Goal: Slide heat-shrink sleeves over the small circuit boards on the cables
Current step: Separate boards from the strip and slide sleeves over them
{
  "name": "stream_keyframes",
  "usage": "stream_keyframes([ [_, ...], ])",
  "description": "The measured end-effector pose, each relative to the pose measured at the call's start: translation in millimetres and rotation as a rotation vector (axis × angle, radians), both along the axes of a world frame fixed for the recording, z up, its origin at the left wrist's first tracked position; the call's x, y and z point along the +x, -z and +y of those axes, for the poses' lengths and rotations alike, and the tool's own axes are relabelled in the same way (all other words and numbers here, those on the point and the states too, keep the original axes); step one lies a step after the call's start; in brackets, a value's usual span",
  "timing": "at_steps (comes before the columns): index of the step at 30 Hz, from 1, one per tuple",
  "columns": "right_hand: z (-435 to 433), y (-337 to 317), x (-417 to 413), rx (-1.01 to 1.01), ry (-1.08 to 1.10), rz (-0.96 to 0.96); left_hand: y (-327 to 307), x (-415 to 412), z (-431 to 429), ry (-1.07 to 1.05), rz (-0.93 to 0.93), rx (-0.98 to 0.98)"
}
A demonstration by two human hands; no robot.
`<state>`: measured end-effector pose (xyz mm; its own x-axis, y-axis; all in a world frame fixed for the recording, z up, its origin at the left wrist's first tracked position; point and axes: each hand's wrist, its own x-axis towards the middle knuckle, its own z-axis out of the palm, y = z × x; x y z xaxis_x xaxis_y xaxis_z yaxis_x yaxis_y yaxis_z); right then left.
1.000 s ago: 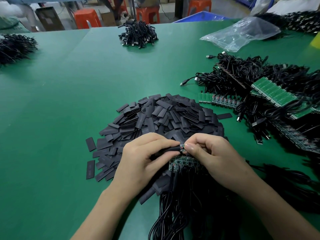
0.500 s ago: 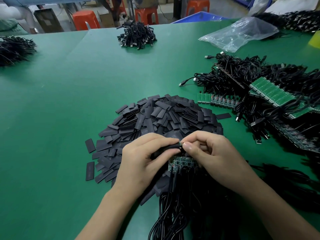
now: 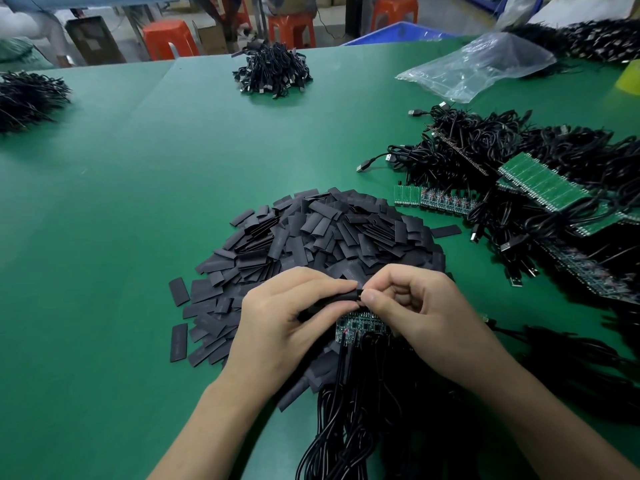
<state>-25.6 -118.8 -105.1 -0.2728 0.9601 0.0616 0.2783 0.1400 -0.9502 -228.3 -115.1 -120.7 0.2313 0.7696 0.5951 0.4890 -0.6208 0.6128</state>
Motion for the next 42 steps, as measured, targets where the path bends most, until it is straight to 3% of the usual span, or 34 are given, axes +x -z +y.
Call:
stream_keyframes([
  [6,-0.2,-0.6,-0.7,0.016,0.013,0.028,-0.7,-0.8,0.3,-0.051,0.003,0.045],
  [15,-2.9,-4.8,-3.4,0.026,0.103,0.129,3.0,2.3,-1.3,-0.256,-0.198,0.069],
  [33,-6.2,-1.4,-8.3,0.050,0.138,0.095,6.8,3.3,-0.6,-0.258,-0.113,0.139],
  [37,-5.8,-0.5,-8.6,0.060,0.138,0.099,4.6,3.2,-1.0,-0.269,-0.125,0.125],
  [42,-6.0,1.7,-10.5,0.021,0.121,0.134,0.1,9.0,-3.7,-0.311,-0.316,-0.038],
])
